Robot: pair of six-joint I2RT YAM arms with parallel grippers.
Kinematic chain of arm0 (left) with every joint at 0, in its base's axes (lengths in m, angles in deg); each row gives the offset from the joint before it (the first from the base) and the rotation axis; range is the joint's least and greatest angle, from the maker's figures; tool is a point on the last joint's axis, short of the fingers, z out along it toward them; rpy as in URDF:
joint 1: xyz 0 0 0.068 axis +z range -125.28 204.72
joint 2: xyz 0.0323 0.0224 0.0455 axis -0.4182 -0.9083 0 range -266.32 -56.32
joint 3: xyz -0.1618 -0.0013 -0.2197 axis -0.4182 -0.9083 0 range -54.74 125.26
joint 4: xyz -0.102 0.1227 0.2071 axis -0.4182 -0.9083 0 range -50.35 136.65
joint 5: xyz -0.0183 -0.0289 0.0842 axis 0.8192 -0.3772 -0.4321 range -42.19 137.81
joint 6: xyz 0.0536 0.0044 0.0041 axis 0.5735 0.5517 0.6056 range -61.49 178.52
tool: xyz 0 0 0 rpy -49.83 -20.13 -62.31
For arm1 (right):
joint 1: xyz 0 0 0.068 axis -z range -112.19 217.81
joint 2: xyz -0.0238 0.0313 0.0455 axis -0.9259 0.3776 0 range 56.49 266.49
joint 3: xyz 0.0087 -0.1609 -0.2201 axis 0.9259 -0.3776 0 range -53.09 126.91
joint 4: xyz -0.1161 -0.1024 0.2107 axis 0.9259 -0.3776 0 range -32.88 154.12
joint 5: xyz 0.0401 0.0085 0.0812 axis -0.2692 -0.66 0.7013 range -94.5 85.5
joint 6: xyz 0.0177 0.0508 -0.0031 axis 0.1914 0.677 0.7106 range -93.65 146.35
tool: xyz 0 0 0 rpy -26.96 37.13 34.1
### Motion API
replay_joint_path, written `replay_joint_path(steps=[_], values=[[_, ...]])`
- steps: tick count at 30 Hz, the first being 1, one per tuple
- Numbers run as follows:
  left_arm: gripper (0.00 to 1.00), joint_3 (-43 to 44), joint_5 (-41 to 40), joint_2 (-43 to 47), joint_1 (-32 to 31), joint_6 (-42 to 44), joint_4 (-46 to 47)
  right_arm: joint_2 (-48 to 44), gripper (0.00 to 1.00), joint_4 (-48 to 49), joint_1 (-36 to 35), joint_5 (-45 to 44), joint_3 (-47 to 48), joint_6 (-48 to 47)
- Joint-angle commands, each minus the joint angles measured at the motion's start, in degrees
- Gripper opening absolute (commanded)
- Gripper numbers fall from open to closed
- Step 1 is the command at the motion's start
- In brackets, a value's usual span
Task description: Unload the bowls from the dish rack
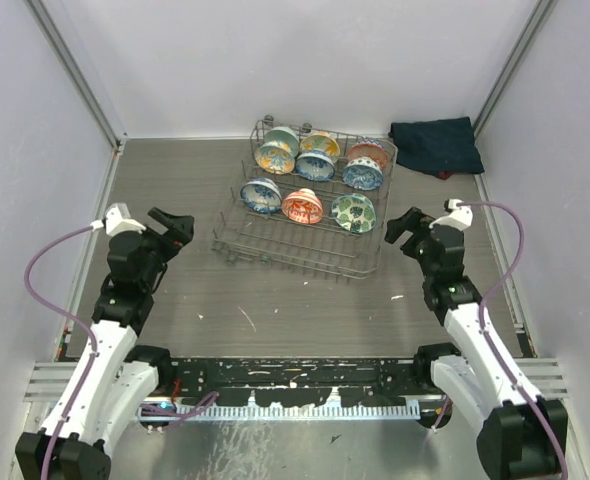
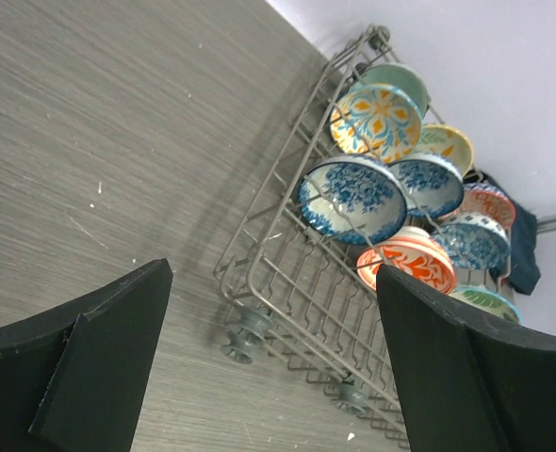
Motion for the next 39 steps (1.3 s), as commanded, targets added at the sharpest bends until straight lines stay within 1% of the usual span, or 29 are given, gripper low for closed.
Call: replay_joint_path(steps=[1,5,13,19,24,32,39], values=[[0.98,2.14,2.16,-2.65,-0.10,2.22,2.56,6.91,0.91,-0.26,-0.20,1.92,5.22,-0.37],[0.98,2.63,3.36,-5.41,-0.09,3.79,3.62,10.63,0.87,-1.84,-0.22,2.52,6.86,-0.19],[0.98,4.33,6.44,-11.98,-0.10,5.64,4.64,10.97,0.73,-4.01,-0.19,4.01,7.78,-1.00],[0.98,4.86,7.13,-16.84,-0.63,6.17,6.19,15.75,0.69,-6.57,-0.58,5.02,9.92,-2.19],[1.00,5.25,4.44,-19.14,-2.61,6.93,6.86,18.85,0.64,-8.03,-2.01,3.89,11.56,-2.95],[0.98,6.99,-1.49,-22.22,-6.81,8.32,5.90,20.97,0.61,-10.11,-4.98,0.09,13.06,-4.12],[0.97,8.31,-6.71,-25.36,-9.49,9.74,5.31,24.48,0.54,-12.18,-7.67,-3.36,15.13,-4.87]])
